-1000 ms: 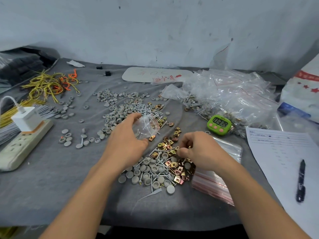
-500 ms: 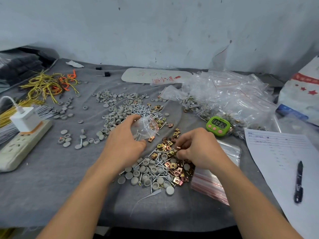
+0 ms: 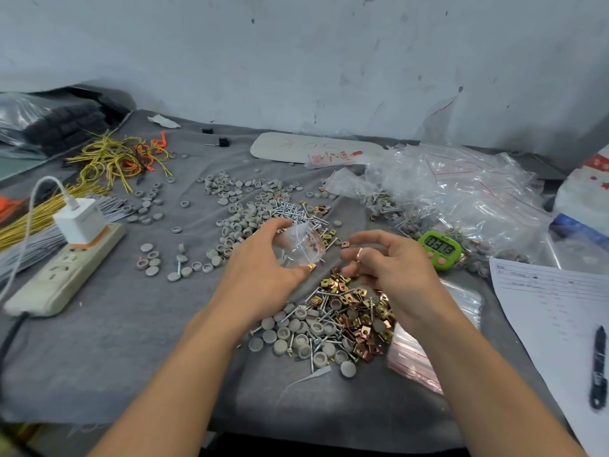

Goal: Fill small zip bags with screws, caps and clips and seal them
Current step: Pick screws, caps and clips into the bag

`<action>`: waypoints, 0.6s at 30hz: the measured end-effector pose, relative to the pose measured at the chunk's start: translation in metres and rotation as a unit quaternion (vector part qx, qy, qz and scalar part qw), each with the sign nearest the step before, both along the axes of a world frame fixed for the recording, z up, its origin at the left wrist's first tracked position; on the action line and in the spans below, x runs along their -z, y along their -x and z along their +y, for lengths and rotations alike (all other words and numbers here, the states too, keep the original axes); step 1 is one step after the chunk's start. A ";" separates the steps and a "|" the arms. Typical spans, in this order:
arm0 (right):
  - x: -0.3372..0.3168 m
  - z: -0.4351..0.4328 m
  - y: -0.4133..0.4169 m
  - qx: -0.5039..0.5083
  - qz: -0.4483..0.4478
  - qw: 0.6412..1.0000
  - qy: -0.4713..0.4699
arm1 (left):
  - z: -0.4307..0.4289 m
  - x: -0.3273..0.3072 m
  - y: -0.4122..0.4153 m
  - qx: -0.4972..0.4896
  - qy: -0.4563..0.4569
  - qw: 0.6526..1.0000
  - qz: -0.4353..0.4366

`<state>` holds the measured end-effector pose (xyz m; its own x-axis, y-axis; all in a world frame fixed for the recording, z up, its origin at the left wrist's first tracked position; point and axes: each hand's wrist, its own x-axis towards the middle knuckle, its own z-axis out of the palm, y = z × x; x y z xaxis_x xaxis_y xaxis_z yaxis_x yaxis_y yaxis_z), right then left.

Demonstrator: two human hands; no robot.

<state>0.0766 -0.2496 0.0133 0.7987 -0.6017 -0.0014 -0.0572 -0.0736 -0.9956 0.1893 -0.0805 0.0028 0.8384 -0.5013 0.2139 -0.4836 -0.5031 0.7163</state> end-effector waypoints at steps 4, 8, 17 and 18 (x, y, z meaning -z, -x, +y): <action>-0.003 0.013 -0.010 0.009 -0.021 0.998 0.050 | 0.000 -0.001 0.003 0.008 -0.011 1.000 -0.011; -0.007 0.030 -0.017 0.003 -0.022 0.995 0.096 | 0.000 -0.002 0.007 0.028 -0.007 1.000 -0.012; -0.004 0.044 -0.037 -0.015 0.027 0.992 0.121 | -0.001 -0.002 0.010 0.052 0.004 0.998 -0.016; -0.003 0.045 -0.037 -0.025 0.028 0.992 0.122 | -0.001 -0.002 0.010 0.052 0.005 0.998 -0.016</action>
<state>0.1140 -0.2051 0.0167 0.8303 -0.5492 0.0947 -0.1017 -0.3163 -0.9432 0.1796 -0.0820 0.0043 0.7744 -0.5836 0.2446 -0.5552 -0.4414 0.7049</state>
